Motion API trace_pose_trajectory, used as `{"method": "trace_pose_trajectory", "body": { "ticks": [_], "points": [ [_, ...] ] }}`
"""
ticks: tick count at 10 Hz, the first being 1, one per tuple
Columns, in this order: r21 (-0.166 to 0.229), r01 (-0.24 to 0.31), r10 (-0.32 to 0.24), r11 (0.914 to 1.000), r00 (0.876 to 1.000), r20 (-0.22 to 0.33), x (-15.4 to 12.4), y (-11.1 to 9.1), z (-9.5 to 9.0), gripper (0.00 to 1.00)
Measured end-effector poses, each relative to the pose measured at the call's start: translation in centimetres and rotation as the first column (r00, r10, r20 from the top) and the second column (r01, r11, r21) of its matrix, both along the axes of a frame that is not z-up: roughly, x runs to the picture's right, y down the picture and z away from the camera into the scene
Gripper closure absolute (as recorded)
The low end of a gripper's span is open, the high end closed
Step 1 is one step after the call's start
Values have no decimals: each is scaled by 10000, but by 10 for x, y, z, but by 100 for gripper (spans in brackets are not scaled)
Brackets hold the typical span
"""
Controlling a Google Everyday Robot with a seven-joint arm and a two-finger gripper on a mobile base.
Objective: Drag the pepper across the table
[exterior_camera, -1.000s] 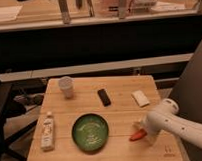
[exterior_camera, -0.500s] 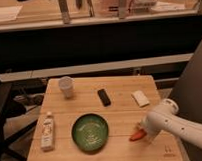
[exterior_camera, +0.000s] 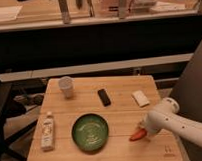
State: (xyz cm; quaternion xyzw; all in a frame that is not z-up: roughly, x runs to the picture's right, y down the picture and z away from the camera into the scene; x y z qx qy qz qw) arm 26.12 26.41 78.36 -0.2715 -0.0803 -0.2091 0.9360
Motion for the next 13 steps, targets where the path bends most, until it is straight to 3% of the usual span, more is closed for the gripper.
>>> {"method": "trace_pose_trajectory", "body": {
  "ticks": [3, 4, 11, 13],
  "points": [
    [-5, -147, 147, 9999, 9999, -70, 2, -1, 3, 95],
    [-6, -195, 195, 9998, 9997, -111, 5, -3, 4, 99],
    [-104, -64, 62, 9999, 9998, -191, 11, -7, 9, 100],
    [-153, 213, -216, 9997, 9996, -164, 11, -6, 8, 100]
  ]
}}
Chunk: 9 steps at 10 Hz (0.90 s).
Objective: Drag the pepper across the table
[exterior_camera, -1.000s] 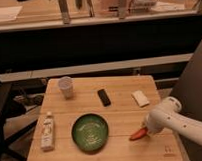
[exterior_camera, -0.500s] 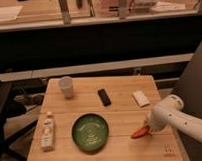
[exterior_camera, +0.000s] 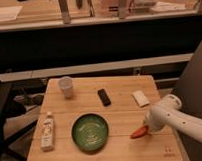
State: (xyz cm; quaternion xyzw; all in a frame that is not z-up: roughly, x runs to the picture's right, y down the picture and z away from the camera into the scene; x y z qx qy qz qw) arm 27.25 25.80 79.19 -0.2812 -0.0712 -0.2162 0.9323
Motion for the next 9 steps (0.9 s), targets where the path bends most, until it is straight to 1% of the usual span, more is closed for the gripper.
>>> {"method": "trace_pose_trajectory", "body": {
  "ticks": [3, 6, 9],
  "points": [
    [-50, 45, -45, 10000, 10000, 11, -2, 1, 0, 100],
    [-101, 296, -296, 9995, 9995, 67, -4, 1, 0, 100],
    [-148, 390, -389, 9991, 9992, 88, -4, 3, -2, 100]
  ]
}}
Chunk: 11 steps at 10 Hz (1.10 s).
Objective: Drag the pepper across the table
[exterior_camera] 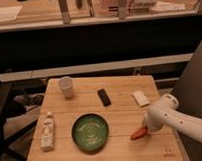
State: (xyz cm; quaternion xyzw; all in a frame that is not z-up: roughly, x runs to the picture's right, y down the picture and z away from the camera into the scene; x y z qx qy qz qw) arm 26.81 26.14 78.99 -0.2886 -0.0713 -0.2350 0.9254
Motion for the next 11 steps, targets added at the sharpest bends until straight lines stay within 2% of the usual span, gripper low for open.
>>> {"method": "trace_pose_trajectory", "body": {
  "ticks": [11],
  "points": [
    [-182, 176, -175, 9997, 9998, 29, 9, 11, -10, 100]
  ]
}}
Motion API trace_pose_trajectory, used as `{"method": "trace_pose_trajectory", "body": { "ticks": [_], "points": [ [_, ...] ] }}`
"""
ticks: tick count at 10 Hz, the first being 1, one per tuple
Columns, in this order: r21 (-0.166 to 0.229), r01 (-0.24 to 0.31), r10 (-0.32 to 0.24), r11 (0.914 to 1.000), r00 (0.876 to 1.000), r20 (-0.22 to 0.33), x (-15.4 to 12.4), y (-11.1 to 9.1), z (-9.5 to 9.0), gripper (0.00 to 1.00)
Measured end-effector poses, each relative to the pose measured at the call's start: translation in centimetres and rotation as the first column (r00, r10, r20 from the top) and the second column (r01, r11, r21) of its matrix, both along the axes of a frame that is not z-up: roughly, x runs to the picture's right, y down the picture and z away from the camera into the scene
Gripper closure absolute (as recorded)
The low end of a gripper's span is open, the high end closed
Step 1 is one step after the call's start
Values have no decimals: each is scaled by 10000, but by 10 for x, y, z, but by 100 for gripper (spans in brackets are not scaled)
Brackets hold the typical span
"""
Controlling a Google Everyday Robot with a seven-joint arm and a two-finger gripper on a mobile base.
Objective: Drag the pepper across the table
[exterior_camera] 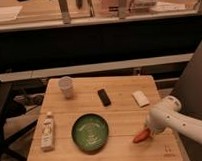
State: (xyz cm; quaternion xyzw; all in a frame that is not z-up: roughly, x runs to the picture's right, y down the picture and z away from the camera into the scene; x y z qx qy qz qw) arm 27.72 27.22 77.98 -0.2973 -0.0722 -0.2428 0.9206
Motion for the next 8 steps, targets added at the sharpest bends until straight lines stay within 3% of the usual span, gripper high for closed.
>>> {"method": "trace_pose_trajectory", "body": {
  "ticks": [8],
  "points": [
    [-142, 50, -52, 9999, 9999, -127, 12, 8, -9, 100]
  ]
}}
